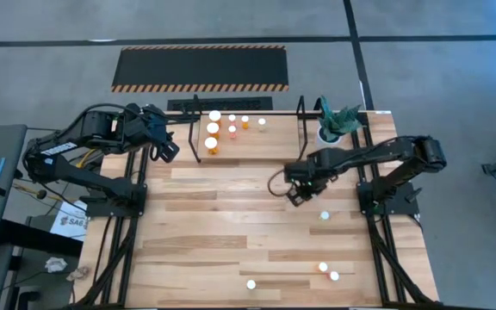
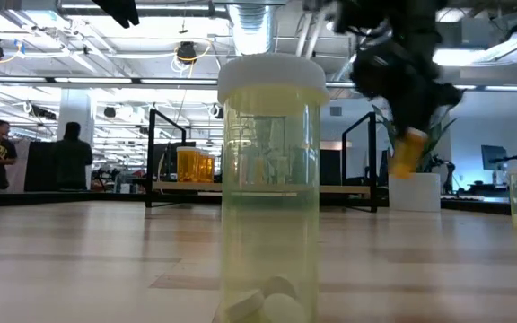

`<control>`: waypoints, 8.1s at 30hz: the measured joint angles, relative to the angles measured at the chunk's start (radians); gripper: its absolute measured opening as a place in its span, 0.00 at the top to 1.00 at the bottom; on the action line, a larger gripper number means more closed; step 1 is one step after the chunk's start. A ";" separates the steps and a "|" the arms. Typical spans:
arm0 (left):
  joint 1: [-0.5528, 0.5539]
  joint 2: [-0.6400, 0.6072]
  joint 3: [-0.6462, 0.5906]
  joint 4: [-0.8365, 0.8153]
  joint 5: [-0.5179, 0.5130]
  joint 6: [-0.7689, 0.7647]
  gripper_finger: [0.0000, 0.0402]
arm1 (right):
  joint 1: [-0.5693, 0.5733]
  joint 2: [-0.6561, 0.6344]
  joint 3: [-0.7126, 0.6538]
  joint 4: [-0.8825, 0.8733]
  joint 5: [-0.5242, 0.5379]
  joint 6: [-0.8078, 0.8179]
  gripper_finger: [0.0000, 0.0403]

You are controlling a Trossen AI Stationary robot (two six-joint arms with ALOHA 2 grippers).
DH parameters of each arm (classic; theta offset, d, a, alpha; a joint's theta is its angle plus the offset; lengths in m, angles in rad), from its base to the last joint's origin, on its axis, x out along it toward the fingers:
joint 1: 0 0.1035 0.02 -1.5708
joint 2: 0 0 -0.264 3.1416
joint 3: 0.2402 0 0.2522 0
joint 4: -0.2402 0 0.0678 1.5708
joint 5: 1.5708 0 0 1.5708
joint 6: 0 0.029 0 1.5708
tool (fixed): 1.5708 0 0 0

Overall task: Pick and place medicine bottles onto shelf by color
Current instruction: Put the top small orange pill bottle on the shelf aligned with the other small orange pill bottle

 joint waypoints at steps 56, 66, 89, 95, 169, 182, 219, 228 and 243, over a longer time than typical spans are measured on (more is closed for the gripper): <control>0.000 0.000 0.000 -0.047 0.001 0.018 0.56 | -0.330 0.840 1.169 -0.180 0.313 -0.911 0.66; 0.000 0.000 0.000 -0.044 0.000 0.014 0.56 | -0.330 0.840 1.169 -0.182 0.313 -1.035 0.65; 0.000 0.000 0.000 -0.044 0.000 0.000 0.56 | -0.327 0.839 1.169 -0.105 0.313 -1.423 0.65; 0.000 0.000 0.000 -0.044 0.000 0.001 0.56 | -0.327 0.838 1.167 -0.085 0.313 -1.501 0.65; 0.000 0.000 0.000 -0.045 0.010 -0.031 0.56 | -0.348 0.839 1.150 -0.118 0.286 -1.451 0.64; 0.000 0.000 0.000 -0.045 0.010 -0.034 0.56 | -0.350 0.839 1.150 -0.110 0.286 -1.449 0.64; 0.000 0.000 0.000 -0.063 0.027 -0.057 0.56 | -0.341 0.920 1.152 -0.162 0.336 -1.399 0.64; 0.000 0.000 0.000 -0.063 0.027 -0.075 0.56 | -0.332 0.893 1.151 -0.255 0.321 -1.355 0.66; 0.000 0.000 0.000 -0.068 0.027 -0.083 0.56 | -0.281 0.676 1.144 -0.535 -0.139 -1.044 0.66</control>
